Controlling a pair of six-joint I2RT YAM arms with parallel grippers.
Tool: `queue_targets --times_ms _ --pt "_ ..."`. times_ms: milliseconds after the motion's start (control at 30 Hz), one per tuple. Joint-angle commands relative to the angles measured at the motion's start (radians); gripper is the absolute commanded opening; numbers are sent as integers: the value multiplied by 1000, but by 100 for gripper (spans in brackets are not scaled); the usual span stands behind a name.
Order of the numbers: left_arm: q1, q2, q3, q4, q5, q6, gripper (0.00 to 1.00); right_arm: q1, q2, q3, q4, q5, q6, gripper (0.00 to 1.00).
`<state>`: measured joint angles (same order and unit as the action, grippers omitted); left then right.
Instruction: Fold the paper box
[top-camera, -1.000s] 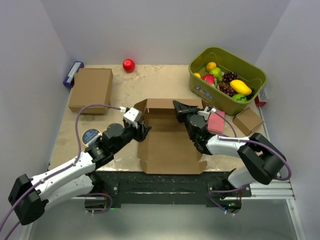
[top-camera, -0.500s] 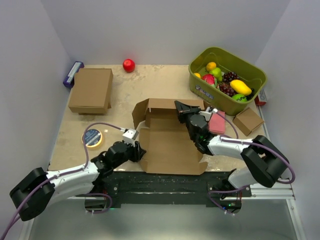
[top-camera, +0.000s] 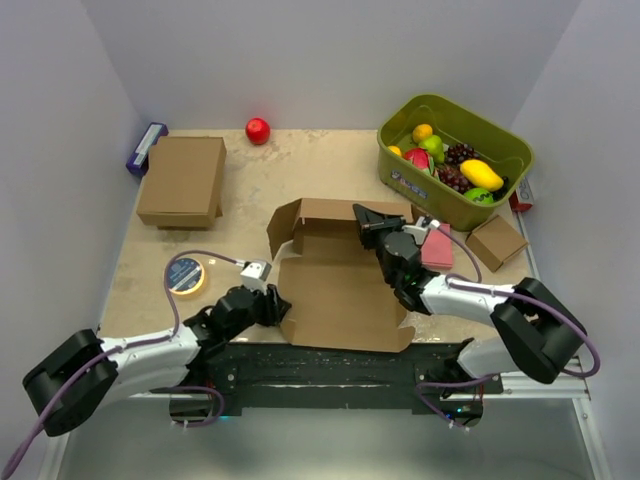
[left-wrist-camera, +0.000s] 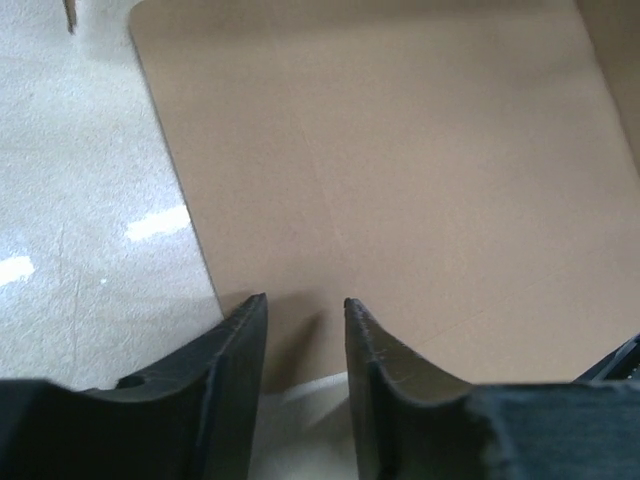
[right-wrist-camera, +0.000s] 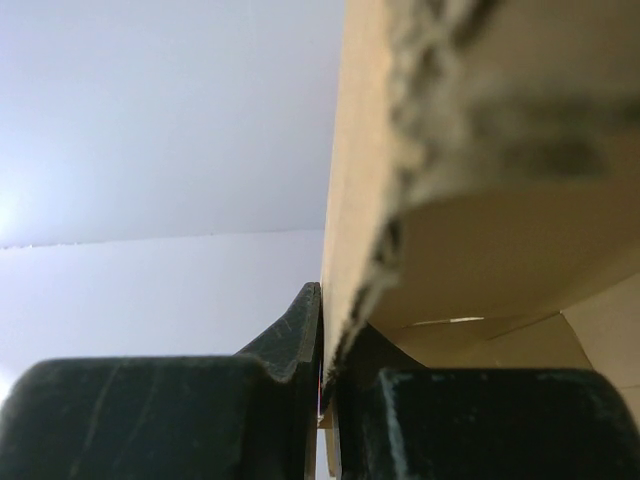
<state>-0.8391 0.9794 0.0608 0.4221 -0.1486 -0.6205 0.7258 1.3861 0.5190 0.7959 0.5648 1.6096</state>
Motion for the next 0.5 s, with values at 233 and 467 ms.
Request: queue_targets --times_ms 233,467 --pt "14 -318 376 -489 -97 122 71 1 -90 -39 -58 101 -37 8" --pt "81 -383 583 -641 -209 234 80 1 -104 -53 -67 99 -36 9"
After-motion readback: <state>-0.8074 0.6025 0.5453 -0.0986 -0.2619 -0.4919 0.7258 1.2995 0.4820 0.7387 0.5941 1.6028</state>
